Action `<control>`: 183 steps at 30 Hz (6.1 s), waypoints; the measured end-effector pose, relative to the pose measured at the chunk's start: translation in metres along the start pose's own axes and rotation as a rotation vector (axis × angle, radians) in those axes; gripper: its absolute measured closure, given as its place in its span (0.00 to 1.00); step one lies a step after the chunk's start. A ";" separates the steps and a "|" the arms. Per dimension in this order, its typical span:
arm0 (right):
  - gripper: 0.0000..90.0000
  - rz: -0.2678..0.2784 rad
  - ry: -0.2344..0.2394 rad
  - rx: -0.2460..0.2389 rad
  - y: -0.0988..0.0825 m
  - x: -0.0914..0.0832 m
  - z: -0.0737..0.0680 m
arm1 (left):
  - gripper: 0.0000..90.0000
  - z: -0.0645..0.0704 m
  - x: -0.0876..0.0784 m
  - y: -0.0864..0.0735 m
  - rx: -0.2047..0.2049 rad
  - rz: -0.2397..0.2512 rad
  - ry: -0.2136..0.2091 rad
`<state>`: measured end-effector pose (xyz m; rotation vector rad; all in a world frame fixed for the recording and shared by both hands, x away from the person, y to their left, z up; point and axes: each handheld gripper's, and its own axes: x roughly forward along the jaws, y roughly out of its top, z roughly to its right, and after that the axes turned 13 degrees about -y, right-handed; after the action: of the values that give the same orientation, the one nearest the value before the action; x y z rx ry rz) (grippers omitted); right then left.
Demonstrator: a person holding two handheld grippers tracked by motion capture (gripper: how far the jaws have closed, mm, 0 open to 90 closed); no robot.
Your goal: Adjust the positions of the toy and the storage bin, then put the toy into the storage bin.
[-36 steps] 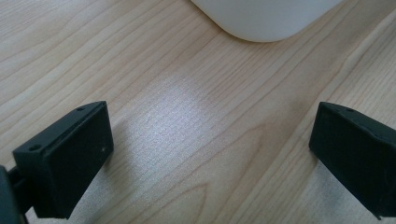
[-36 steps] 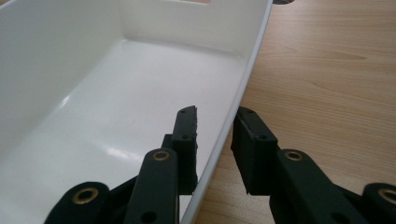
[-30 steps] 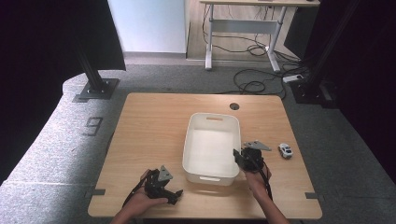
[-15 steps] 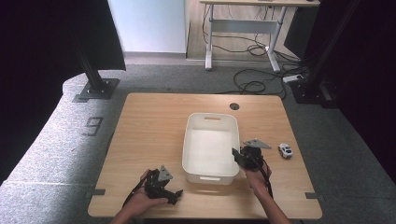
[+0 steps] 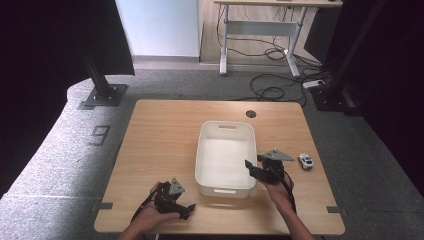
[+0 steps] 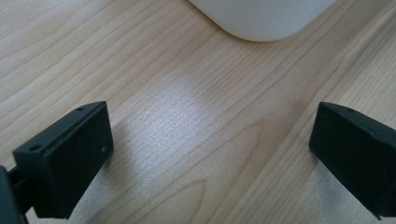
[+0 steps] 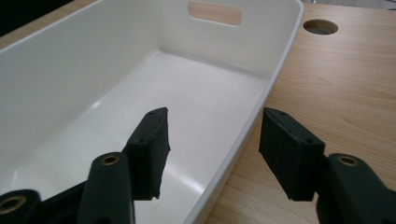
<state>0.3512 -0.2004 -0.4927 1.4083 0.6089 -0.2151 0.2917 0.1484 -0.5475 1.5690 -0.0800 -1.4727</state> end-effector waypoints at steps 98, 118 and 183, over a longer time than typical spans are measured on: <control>0.41 -0.074 -0.117 -0.022 -0.019 -0.028 0.123 | 0.00 -0.001 0.001 0.001 0.011 -0.003 -0.010; 0.42 -0.088 -0.171 0.028 -0.023 -0.030 0.146 | 0.00 -0.001 0.001 0.001 0.010 -0.002 -0.009; 0.38 -0.139 -0.258 0.099 -0.037 -0.022 0.184 | 0.00 0.000 0.001 0.001 0.009 -0.001 -0.007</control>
<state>0.3641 -0.3887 -0.5056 1.4063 0.4876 -0.5354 0.2926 0.1479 -0.5476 1.5711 -0.0902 -1.4810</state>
